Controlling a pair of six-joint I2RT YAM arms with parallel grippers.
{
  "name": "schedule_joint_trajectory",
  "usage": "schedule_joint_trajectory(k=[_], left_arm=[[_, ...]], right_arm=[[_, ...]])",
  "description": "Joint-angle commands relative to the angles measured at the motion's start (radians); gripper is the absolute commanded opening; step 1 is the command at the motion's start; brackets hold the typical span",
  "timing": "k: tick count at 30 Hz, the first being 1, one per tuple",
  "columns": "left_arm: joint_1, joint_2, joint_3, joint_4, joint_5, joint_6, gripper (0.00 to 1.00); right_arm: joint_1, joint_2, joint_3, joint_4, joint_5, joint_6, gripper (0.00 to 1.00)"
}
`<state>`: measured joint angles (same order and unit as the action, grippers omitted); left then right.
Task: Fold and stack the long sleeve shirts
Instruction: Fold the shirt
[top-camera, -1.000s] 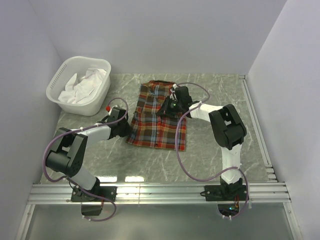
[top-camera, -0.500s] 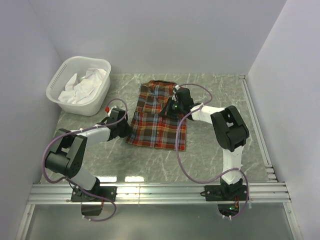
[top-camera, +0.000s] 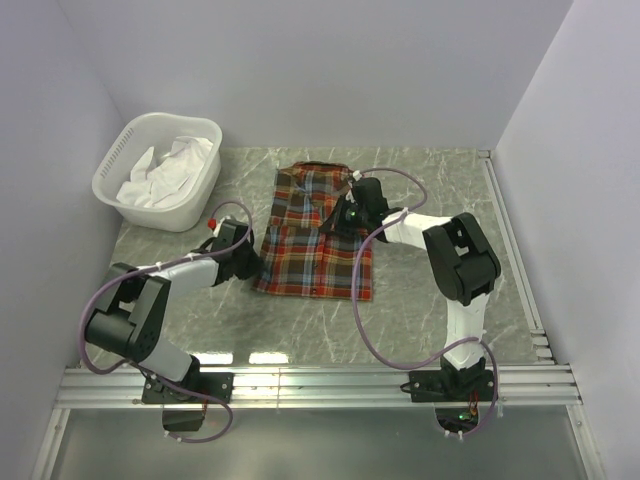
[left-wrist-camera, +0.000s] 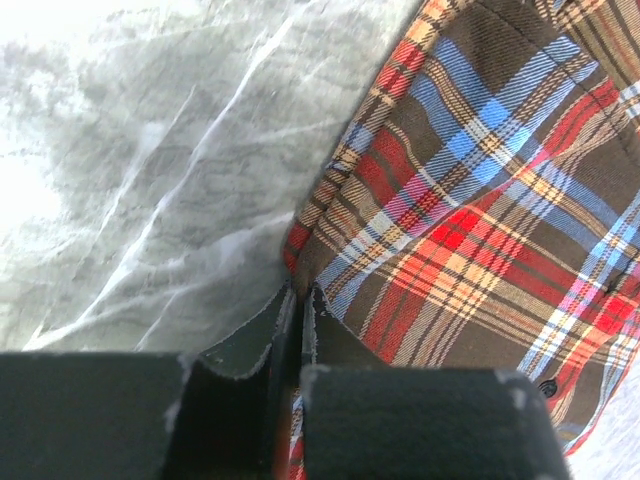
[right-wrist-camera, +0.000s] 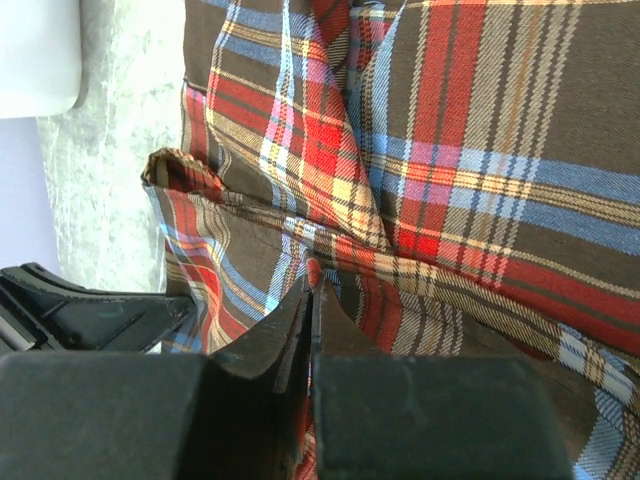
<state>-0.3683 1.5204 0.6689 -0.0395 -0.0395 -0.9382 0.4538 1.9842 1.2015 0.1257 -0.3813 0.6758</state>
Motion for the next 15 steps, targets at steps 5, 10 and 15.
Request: schedule_joint_trajectory(k=[5, 10, 15], left_arm=[[-0.001, -0.071, -0.019, -0.120, -0.045, 0.010, 0.35], [-0.001, -0.189, 0.040, -0.174, -0.076, 0.021, 0.82], [-0.001, -0.247, 0.139, -0.192, -0.047, 0.056, 0.79]], right_arm=[[-0.001, -0.099, -0.014, 0.011, 0.033, -0.004, 0.34], [-0.004, -0.166, -0.029, -0.029, 0.045, -0.024, 0.50], [-0.003, -0.318, -0.131, -0.038, 0.059, -0.022, 0.51]])
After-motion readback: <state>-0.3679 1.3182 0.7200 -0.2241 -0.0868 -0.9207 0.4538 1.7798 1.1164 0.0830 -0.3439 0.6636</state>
